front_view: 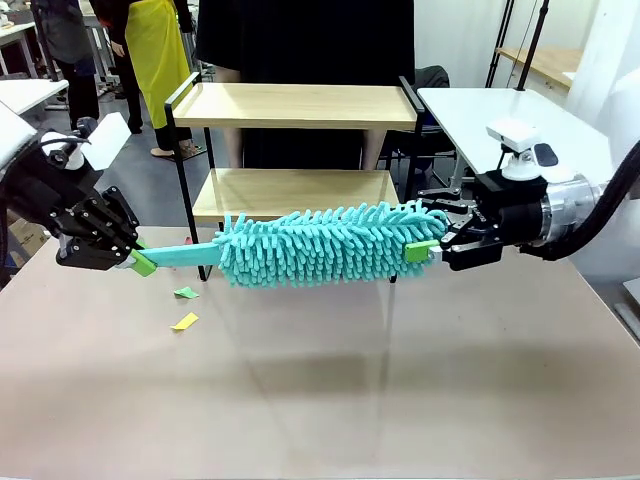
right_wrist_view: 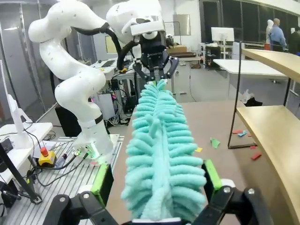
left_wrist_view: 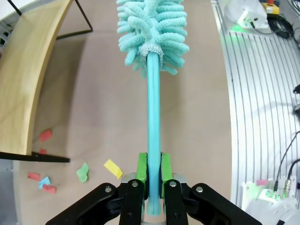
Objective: Clean the shelf.
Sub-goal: Hand the Duster back to the human.
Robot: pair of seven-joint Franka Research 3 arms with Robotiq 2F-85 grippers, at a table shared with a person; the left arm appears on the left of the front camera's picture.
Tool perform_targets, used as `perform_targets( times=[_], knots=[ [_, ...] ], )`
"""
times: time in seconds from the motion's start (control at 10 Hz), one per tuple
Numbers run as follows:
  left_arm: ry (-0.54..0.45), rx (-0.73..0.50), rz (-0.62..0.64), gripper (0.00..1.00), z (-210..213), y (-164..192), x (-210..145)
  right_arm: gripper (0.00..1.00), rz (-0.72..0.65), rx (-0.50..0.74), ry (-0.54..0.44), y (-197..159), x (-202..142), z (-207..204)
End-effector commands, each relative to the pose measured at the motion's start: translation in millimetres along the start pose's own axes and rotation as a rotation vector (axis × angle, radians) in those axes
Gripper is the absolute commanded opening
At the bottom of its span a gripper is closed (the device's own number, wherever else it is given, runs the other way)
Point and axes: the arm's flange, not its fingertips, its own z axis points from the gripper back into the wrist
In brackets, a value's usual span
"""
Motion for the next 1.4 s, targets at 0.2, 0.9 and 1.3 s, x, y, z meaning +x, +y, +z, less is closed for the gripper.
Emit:
perform_targets(
  times=[0.2,0.9,1.3],
  knots=[
    [-0.022,0.0,0.0,0.14,0.9,0.2,1.6,1.0,0.026,-0.04,-0.039,11.4,-18.5,-7.9],
    [-0.022,0.0,0.0,0.14,0.9,0.2,1.6,0.4,-0.026,-0.019,-0.085,-1.2,-30.7,-4.6],
    [-0.022,0.0,0.0,0.14,0.9,0.2,1.6,0.0,-0.059,0.033,-0.133,-2.4,-29.3,-1.0]
  ],
)
